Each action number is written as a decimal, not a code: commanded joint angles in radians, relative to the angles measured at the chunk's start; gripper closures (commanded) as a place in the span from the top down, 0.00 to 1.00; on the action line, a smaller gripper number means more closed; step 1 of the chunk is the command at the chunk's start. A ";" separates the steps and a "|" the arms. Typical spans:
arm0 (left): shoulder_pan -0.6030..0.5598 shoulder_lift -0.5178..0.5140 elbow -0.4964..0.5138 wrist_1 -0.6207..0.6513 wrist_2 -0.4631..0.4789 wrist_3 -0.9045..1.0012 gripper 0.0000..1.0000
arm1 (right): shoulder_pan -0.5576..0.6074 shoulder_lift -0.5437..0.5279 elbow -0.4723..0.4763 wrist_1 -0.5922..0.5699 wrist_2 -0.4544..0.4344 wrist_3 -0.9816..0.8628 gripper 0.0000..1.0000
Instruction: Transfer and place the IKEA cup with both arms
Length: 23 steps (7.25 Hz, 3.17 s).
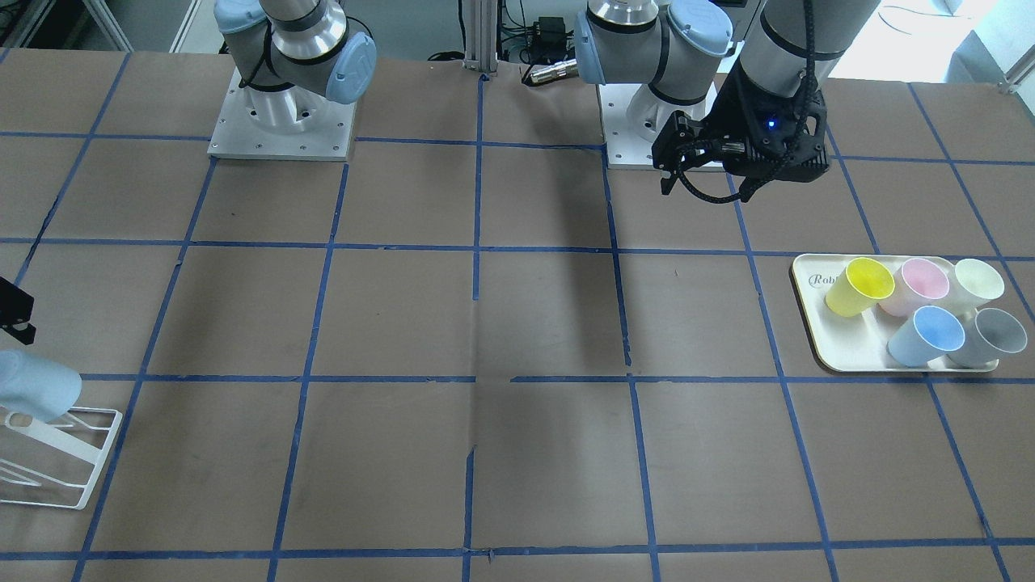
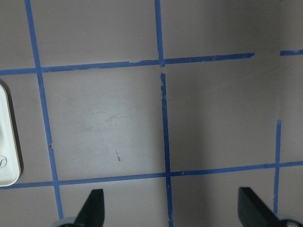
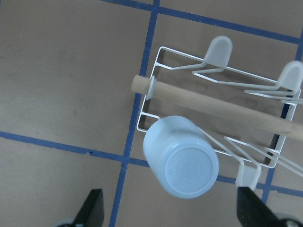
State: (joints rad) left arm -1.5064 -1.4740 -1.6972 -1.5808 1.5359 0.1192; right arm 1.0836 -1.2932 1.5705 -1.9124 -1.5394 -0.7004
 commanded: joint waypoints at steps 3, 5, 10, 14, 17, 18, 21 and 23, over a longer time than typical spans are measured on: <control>-0.002 0.001 -0.006 0.001 0.004 -0.004 1.00 | -0.008 0.080 0.009 -0.040 -0.007 -0.005 1.00; -0.002 0.000 -0.005 0.002 -0.002 -0.004 1.00 | -0.008 0.080 0.031 -0.042 -0.014 -0.004 1.00; 0.021 -0.041 -0.002 0.051 -0.066 0.001 1.00 | -0.008 0.092 0.040 -0.077 -0.005 -0.002 1.00; 0.011 -0.031 0.024 0.041 -0.060 -0.039 1.00 | -0.010 0.114 0.040 -0.106 -0.004 0.002 0.98; 0.015 -0.045 0.018 0.051 -0.082 -0.044 1.00 | -0.011 0.124 0.042 -0.105 -0.004 0.001 0.77; 0.015 -0.046 0.013 0.051 -0.141 -0.047 1.00 | -0.011 0.123 0.040 -0.105 -0.004 -0.001 0.68; 0.020 -0.054 0.011 0.074 -0.164 -0.078 1.00 | -0.010 0.112 0.033 -0.100 -0.005 0.005 0.67; 0.014 -0.055 0.020 0.076 -0.198 -0.121 1.00 | -0.010 0.109 0.023 -0.093 -0.007 0.005 0.67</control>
State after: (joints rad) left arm -1.4886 -1.5279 -1.6839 -1.5079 1.3561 0.0190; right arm 1.0736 -1.1808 1.5990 -2.0095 -1.5456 -0.6952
